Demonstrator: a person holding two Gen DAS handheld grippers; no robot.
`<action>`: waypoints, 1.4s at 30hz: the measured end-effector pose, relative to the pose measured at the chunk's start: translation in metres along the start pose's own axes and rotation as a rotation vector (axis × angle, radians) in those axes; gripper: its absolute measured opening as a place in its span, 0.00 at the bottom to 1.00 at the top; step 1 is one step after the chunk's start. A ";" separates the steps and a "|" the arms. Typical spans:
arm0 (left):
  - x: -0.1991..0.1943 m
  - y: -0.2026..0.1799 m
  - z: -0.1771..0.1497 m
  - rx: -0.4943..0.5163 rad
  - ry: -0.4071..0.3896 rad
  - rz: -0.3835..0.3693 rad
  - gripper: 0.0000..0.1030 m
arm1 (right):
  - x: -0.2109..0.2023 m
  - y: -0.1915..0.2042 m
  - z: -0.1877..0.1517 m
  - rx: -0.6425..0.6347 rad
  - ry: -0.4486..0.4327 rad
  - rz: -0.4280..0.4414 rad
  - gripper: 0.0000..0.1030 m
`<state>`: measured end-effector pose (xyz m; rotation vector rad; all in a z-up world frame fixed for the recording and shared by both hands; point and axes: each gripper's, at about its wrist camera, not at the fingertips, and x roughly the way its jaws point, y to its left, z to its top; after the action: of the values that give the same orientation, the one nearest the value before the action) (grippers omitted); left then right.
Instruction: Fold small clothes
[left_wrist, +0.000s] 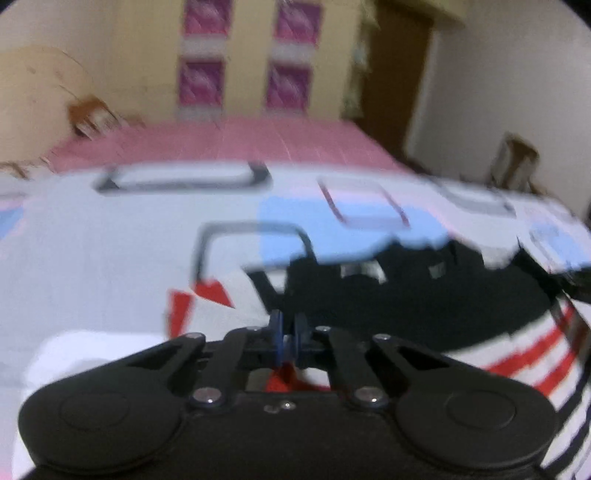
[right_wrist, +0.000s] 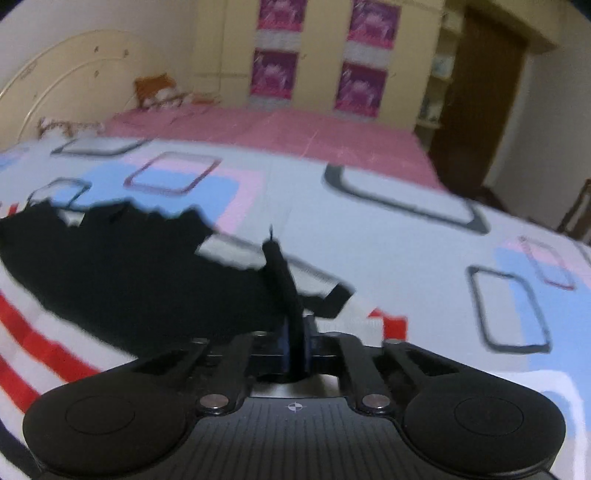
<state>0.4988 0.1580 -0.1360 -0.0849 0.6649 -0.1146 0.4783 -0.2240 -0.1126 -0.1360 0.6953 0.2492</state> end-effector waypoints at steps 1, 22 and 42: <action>-0.003 0.005 -0.003 -0.031 -0.014 0.014 0.05 | -0.004 -0.007 0.000 0.037 -0.021 -0.026 0.02; 0.020 -0.104 -0.006 0.188 0.122 -0.108 0.76 | 0.008 0.100 0.008 -0.101 0.044 0.150 0.41; -0.031 -0.136 -0.056 0.239 0.092 -0.141 0.71 | -0.057 0.116 -0.038 -0.154 0.049 0.170 0.41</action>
<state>0.4295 0.0253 -0.1455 0.1044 0.7320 -0.3340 0.3814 -0.1305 -0.1091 -0.2313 0.7376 0.4642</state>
